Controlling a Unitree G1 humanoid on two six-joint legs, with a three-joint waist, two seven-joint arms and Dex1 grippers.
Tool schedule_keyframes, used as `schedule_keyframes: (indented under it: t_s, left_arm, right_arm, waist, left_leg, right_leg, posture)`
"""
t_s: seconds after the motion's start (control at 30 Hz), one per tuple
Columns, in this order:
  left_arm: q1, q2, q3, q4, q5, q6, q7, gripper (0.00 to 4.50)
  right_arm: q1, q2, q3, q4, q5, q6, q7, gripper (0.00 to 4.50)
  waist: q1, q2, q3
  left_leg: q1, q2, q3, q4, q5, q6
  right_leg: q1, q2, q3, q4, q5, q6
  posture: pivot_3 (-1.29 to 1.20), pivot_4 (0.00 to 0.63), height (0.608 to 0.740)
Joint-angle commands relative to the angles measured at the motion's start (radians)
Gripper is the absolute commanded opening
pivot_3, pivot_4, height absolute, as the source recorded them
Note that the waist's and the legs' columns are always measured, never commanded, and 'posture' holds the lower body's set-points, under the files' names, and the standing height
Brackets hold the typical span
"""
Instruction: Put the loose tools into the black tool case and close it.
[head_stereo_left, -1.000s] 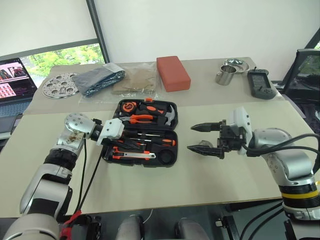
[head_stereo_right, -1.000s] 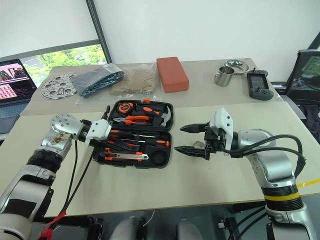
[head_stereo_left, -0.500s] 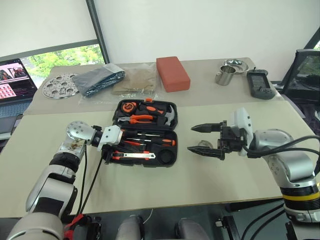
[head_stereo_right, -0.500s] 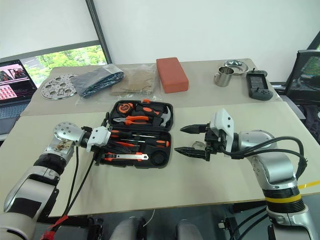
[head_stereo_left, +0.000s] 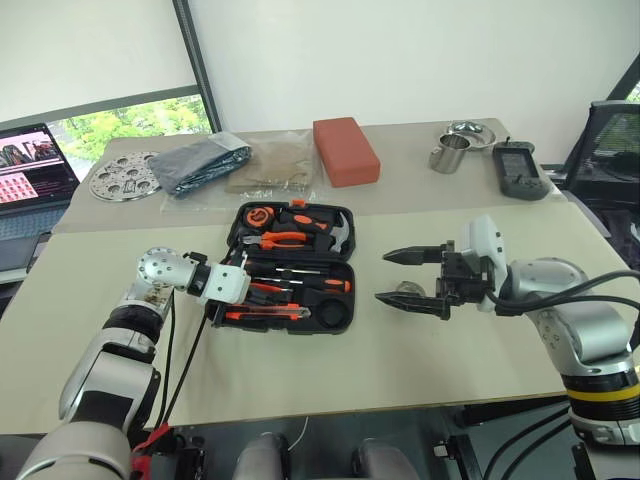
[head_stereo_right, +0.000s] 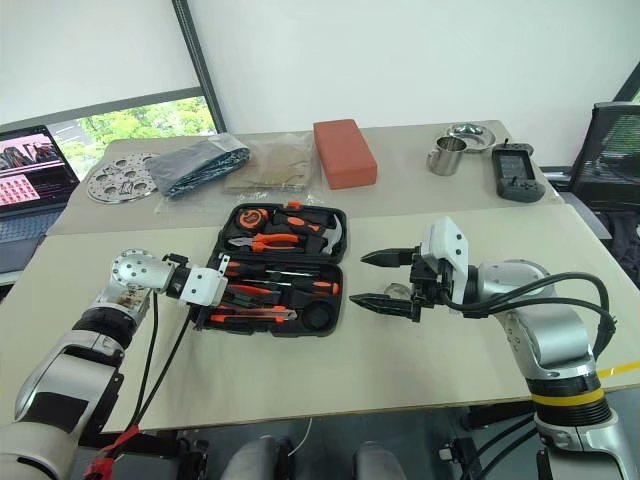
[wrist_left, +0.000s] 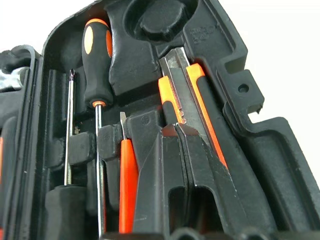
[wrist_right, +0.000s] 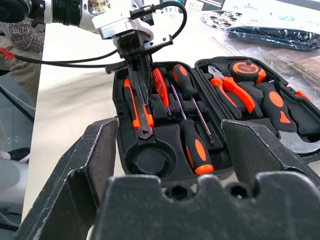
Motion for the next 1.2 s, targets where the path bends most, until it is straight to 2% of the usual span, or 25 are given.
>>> schedule_keyframes:
  t_s: [0.03, 0.1, 0.23, 0.33, 0.5, 0.67, 0.97, 1.1, 1.2]
  left_arm:
    - [0.038, -0.013, -0.014, 0.053, 0.059, 0.032, 0.01, 0.06]
    - [0.024, -0.023, 0.028, 0.03, 0.007, 0.09, 0.012, 0.06]
    - [0.009, -0.023, 0.122, -0.086, -0.129, 0.325, -0.044, 0.06]
    - [0.017, 0.007, 0.159, -0.216, -0.209, 0.514, -0.089, 0.78]
    - [0.06, 0.119, 0.173, -0.556, -0.408, 0.921, -0.11, 2.55]
    - [0.083, 0.208, 0.197, -0.783, -0.512, 1.158, -0.11, 4.46]
    - [0.146, 0.309, 0.208, -0.927, -0.465, 1.201, -0.11, 4.49]
    - [0.176, 0.323, 0.24, -0.972, -0.47, 1.211, -0.093, 4.5]
    - [0.196, 0.332, 0.263, -0.998, -0.483, 1.226, -0.079, 4.5]
  right_arm:
    - [-0.006, -0.015, -0.023, -0.017, 0.005, -0.005, -0.008, 3.84]
    - [-0.002, -0.03, -0.014, -0.005, -0.019, -0.006, -0.01, 3.84]
    - [0.006, -0.065, 0.013, 0.021, -0.073, -0.014, -0.006, 3.84]
    - [0.005, -0.094, 0.049, 0.032, -0.11, 0.002, 0.009, 3.84]
    - [-0.025, -0.148, 0.166, 0.079, -0.232, -0.013, 0.036, 3.84]
    - [-0.11, -0.155, 0.263, 0.175, -0.35, -0.038, 0.054, 3.84]
    - [-0.198, -0.143, 0.366, 0.303, -0.47, -0.052, 0.095, 3.84]
    - [-0.217, -0.136, 0.385, 0.36, -0.517, -0.079, 0.099, 2.77]
    - [-0.228, -0.12, 0.377, 0.375, -0.516, -0.092, 0.101, 1.78]
  waist:
    - [0.0, 0.0, 0.0]
    - [0.002, 0.0, 0.0]
    - [0.005, -0.001, 0.001]
    - [0.002, -0.002, 0.002]
    - [-0.009, -0.003, 0.003]
    - [-0.007, -0.003, 0.004]
    - [-0.002, -0.003, 0.005]
    - [-0.001, -0.004, 0.005]
    - [-0.002, -0.004, 0.005]
  left_leg:
    - [0.001, 0.0, 0.0, 0.0, 0.0, 0.0]
    - [0.001, 0.0, 0.0, 0.001, 0.0, 0.0]
    - [-0.002, 0.0, 0.0, 0.003, 0.0, 0.0]
    - [-0.005, 0.0, 0.0, 0.003, 0.0, 0.0]
    - [-0.007, 0.001, -0.001, 0.004, 0.0, 0.001]
    - [-0.006, 0.0, -0.002, 0.004, -0.001, 0.001]
    - [-0.006, 0.0, -0.001, 0.004, -0.001, 0.001]
    - [-0.006, 0.0, -0.001, 0.004, -0.001, 0.001]
    - [-0.006, 0.0, -0.001, 0.004, -0.001, 0.001]
  right_leg:
    - [0.0, 0.0, 0.0, 0.001, 0.0, 0.0]
    - [0.0, 0.0, 0.001, 0.003, 0.0, 0.0]
    - [-0.002, 0.0, 0.0, 0.004, 0.0, 0.001]
    - [-0.005, 0.001, 0.0, 0.003, 0.0, 0.001]
    - [-0.006, 0.002, 0.002, 0.002, -0.001, 0.001]
    - [-0.005, 0.002, 0.005, 0.001, -0.001, 0.002]
    - [-0.005, 0.002, 0.006, 0.001, -0.001, 0.002]
    - [-0.005, 0.002, 0.006, 0.0, -0.001, 0.002]
    - [-0.005, 0.002, 0.006, 0.001, -0.001, 0.002]
  posture:
    - [0.0, 0.15, 0.74]
    - [0.0, 0.15, 0.74]
    - [0.0, 0.15, 0.74]
    - [0.0, 0.15, 0.74]
    - [0.0, 0.15, 0.74]
    - [0.0, 0.15, 0.74]
    - [0.0, 0.15, 0.74]
    - [0.0, 0.15, 0.74]
    - [0.0, 0.15, 0.74]
